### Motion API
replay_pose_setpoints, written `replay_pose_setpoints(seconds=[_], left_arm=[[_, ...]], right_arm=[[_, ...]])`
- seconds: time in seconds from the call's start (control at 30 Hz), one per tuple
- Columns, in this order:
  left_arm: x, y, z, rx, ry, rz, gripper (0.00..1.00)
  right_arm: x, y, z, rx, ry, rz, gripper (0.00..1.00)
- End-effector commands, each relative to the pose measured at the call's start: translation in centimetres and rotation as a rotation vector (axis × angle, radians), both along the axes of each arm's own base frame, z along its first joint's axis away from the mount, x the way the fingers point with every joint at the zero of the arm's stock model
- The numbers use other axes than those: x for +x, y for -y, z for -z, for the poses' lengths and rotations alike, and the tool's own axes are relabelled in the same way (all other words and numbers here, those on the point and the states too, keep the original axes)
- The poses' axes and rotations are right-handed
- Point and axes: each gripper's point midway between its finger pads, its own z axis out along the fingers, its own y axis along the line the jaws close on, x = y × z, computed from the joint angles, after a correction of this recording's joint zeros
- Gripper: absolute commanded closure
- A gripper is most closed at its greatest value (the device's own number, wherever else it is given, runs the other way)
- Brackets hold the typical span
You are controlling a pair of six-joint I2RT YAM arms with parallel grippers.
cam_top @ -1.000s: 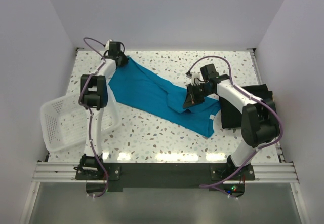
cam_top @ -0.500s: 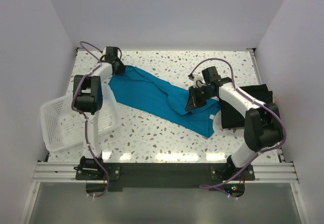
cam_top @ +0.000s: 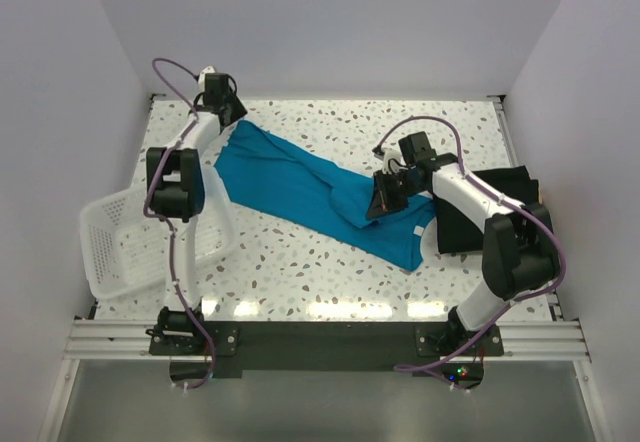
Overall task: Fold and stack the t-shirts
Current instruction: Fold the tshirt
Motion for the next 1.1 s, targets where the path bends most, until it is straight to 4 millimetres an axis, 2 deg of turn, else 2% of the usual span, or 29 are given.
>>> replay_pose_setpoints(seconds=[0.0,0.03,0.1,0.13,0.23,0.33,0.67,0.77,1.0,1.07], left_arm=[[1.8,-1.2,-0.6,0.082,0.054,0.013,0.55],[1.8,-1.3,0.1,0.09,0.038,0.013,0.55],[1.9,-1.3,0.5,0.098,0.027,0.016,0.55],[1.6,-1.4,1.4,0.1,-0.002,0.013,0.55],[1.3,-1.5,2.2,0.104,-0.027,0.015,0.54],[1.4,-0.7,3.0,0.094,-0.019,0.064,0.52],[1.0,-0.7,5.9,0.133,-0.093,0.102,0.49],[0.6,-0.8,6.5,0.149,-0.119,0.113,0.56],[-0.1,0.0,7.7,0.161,-0.169,0.153,0.64],[-0.4,0.3,8.4,0.156,-0.188,0.164,0.7]], right_arm=[[0.7,-0.1,-1.3,0.003,0.045,0.008,1.0],[0.7,-0.2,-1.4,0.002,0.045,0.008,1.0],[0.8,-0.1,-1.3,-0.001,0.042,0.011,1.0],[0.8,-0.1,-1.3,-0.002,0.04,0.012,1.0],[0.9,-0.2,-1.3,-0.002,0.039,0.014,1.0],[1.0,-0.3,-1.3,0.0,0.04,0.014,1.0],[1.5,-0.4,-1.7,0.004,0.048,0.028,1.0],[1.5,-0.4,-1.7,0.007,0.047,0.037,1.0],[1.5,-0.5,-1.9,0.017,0.045,0.047,1.0],[1.4,-0.5,-2.0,0.019,0.047,0.046,1.0]])
